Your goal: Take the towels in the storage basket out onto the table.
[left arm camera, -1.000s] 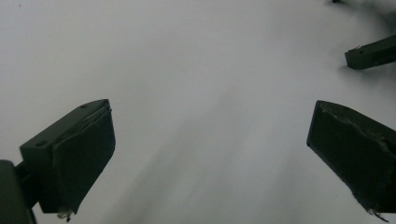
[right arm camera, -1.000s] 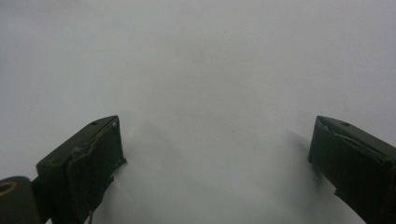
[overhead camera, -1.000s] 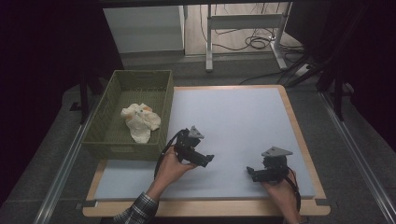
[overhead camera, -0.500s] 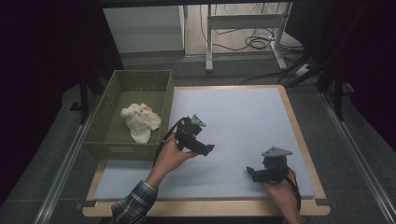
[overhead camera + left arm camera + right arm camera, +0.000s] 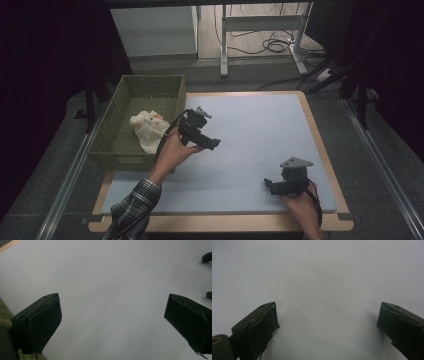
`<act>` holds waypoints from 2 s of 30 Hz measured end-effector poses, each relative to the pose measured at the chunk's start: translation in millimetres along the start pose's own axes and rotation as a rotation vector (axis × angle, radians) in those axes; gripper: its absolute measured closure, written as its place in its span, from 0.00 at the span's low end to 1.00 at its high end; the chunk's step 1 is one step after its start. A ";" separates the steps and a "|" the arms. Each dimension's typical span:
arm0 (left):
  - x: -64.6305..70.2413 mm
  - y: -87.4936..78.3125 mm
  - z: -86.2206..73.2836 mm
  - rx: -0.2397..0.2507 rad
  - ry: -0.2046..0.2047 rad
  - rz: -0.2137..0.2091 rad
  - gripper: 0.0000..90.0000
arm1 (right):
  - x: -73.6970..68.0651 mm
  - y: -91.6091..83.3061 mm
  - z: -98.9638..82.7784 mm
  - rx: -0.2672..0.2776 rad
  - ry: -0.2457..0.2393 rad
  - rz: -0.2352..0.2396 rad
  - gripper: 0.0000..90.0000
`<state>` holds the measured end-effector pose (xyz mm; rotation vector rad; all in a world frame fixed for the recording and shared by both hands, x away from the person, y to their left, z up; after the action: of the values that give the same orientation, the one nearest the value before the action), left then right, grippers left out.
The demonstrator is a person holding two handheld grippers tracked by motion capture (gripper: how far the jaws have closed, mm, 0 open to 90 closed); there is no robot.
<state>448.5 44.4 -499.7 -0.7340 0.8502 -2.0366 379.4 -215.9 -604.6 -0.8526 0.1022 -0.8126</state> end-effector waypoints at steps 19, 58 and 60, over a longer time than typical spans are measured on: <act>-79.3 -31.3 15.3 0.018 -0.118 0.122 0.03 | 0.0 0.0 0.0 0.000 0.000 0.000 0.03; -230.2 -3.2 -41.2 -0.167 -0.381 0.247 0.03 | 0.0 0.1 0.0 0.000 0.000 0.001 0.03; -232.0 3.0 -46.0 -0.206 -0.383 0.261 0.02 | 0.0 0.1 0.0 0.001 0.000 0.001 0.03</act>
<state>536.2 250.4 -576.2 -1.0295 0.8844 -1.5282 379.5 -215.9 -604.6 -0.8521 0.1021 -0.8121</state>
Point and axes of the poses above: each handheld gripper's, and its own axes: y roughly forward along the jaws, z roughly out of its top, x roughly to its right, the point moved 10 cm from there along y, roughly forward along the jaws, and after that the axes turned 15 degrees about -y, right-handed, at the moved point
